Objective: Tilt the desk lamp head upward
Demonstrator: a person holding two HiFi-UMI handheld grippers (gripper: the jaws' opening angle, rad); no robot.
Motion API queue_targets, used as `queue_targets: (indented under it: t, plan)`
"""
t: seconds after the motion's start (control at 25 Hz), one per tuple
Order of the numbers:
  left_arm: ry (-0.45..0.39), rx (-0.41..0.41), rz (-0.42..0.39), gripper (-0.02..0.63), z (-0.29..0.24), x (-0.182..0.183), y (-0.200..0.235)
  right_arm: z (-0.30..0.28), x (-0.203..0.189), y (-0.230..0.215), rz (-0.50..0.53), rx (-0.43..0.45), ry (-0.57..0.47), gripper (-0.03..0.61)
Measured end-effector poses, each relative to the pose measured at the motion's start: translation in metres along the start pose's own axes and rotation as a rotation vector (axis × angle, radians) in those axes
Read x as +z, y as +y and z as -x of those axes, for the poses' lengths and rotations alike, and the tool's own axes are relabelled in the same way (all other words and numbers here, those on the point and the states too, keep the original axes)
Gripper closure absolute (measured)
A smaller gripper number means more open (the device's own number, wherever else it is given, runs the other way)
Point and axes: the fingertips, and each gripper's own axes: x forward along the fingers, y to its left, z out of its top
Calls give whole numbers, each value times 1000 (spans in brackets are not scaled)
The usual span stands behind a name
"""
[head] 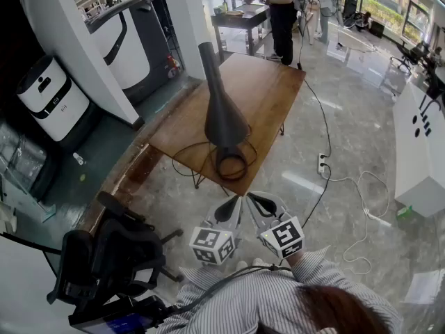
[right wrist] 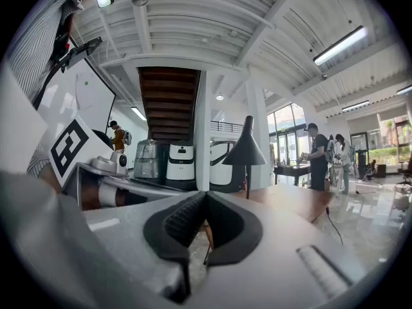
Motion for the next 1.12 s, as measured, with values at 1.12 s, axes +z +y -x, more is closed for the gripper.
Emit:
queue_targets:
  t: [1.12]
  plan:
    - [-35, 38, 27, 607, -29, 9, 25, -1, 37, -49, 189, 38, -71, 566]
